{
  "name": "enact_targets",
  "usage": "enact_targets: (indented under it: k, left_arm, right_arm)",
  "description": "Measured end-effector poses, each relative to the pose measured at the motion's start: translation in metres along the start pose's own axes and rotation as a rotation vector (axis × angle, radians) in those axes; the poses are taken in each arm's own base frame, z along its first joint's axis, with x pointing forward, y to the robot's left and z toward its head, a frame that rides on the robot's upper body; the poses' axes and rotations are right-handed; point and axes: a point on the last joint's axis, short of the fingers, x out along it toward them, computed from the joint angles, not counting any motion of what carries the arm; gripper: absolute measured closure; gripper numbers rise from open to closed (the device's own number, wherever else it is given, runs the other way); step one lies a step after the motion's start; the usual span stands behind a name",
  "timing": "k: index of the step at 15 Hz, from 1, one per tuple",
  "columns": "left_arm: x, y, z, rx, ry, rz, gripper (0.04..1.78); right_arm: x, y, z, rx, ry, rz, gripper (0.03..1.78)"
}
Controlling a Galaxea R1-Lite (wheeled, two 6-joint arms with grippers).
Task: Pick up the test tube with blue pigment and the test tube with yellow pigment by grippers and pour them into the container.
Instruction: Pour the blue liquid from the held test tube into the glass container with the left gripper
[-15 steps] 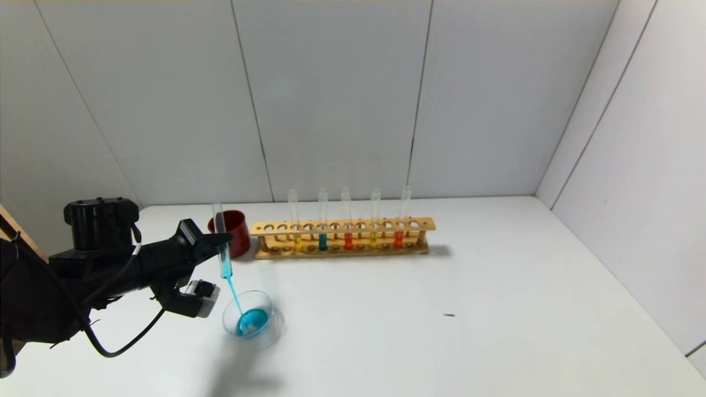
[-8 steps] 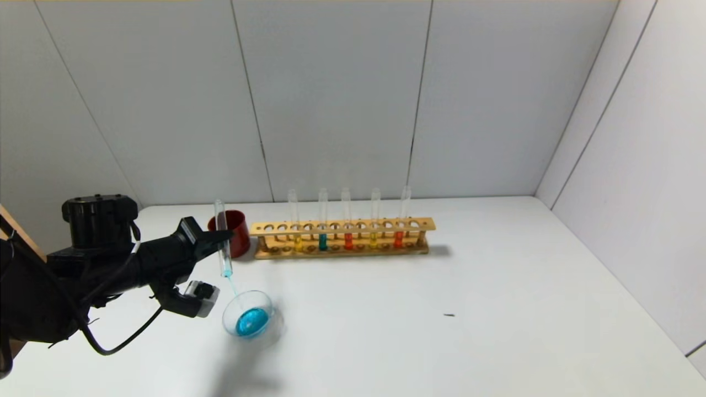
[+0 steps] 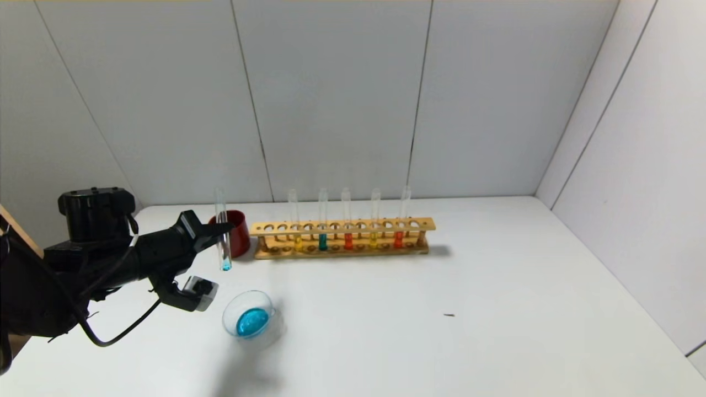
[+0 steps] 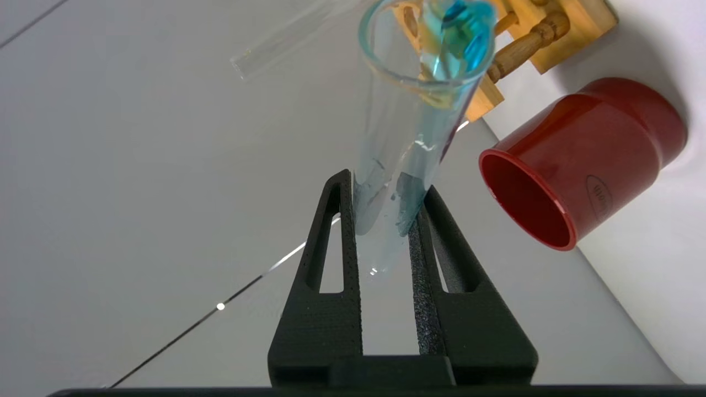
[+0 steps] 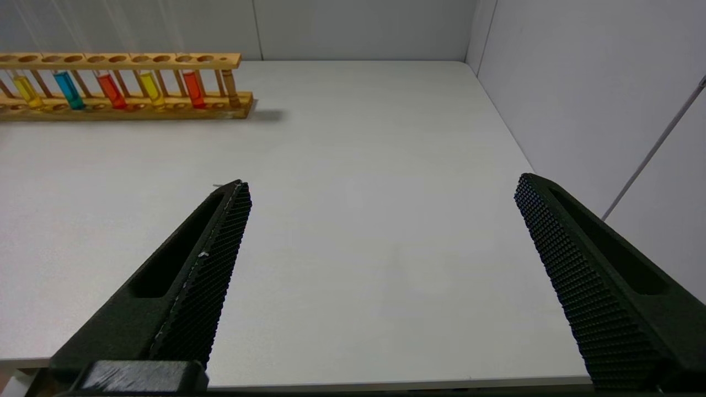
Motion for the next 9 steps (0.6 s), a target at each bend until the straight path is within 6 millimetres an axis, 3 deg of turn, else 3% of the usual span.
enact_targets:
  k: [9]
  left_arm:
    - [-0.0009,0.0096,0.0035,0.037,-0.009,0.026,1.51]
  right_arm:
    - [0.0000,0.0000,0.0000,0.000,0.000,0.001,0.06]
